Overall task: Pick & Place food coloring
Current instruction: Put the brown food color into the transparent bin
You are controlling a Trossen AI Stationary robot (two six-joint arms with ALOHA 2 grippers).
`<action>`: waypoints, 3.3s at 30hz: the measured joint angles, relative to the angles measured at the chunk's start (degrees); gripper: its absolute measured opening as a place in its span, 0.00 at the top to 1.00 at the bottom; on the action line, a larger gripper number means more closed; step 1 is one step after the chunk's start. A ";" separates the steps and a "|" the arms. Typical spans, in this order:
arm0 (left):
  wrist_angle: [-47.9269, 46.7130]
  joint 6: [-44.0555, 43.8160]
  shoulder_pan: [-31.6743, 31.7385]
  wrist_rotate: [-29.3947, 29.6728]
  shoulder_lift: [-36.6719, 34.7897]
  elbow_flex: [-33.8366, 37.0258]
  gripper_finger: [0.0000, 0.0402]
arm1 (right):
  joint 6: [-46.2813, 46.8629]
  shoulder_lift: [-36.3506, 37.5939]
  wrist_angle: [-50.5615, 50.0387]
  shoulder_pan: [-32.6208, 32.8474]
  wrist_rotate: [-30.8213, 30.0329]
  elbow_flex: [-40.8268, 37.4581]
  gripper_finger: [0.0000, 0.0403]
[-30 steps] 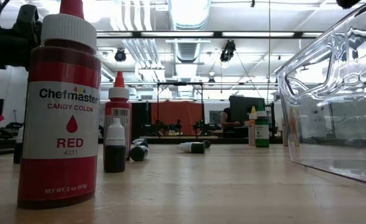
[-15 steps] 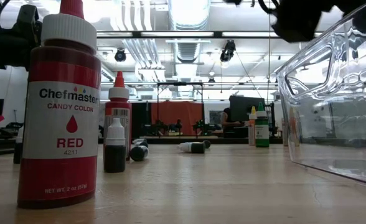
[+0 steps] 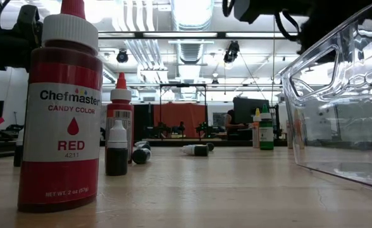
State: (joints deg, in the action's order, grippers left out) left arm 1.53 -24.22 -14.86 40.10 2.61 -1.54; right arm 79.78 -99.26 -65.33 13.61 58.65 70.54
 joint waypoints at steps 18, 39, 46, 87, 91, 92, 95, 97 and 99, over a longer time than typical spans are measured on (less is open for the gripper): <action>0.03 -0.01 -0.01 0.02 0.02 0.00 0.39 | 23.79 1.84 34.16 5.37 1.44 -14.88 0.88; 0.03 0.00 0.00 0.01 0.02 0.01 0.39 | 29.86 3.56 35.59 6.01 4.27 -20.37 0.88; 0.03 -0.01 -0.01 0.02 0.02 0.00 0.39 | 34.80 3.53 37.94 7.17 2.11 -19.40 0.88; 0.01 0.01 0.00 0.02 0.00 0.00 0.39 | 28.50 -0.34 41.65 7.62 -4.68 -19.26 0.88; 0.01 -0.01 -0.01 0.01 0.00 0.02 0.39 | 28.67 -0.34 41.66 7.90 -4.66 -20.17 0.88; 0.01 -0.01 -0.01 0.02 0.00 0.01 0.39 | 28.97 -0.34 41.69 7.93 -4.59 -20.37 0.88; 0.01 0.01 0.01 0.02 0.00 0.00 0.39 | 29.51 -0.31 41.94 7.91 -3.15 -21.13 0.88; 0.01 0.00 -0.01 0.02 0.00 0.01 0.39 | 29.48 -0.31 42.05 7.91 -2.73 -21.71 0.88; 0.01 0.00 -0.01 0.01 0.00 0.01 0.39 | 29.50 -0.31 42.00 7.91 -2.59 -22.10 0.88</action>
State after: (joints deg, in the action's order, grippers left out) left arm 1.54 -24.22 -14.87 40.11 2.61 -1.53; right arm 109.27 -99.57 -23.33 21.52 56.06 48.44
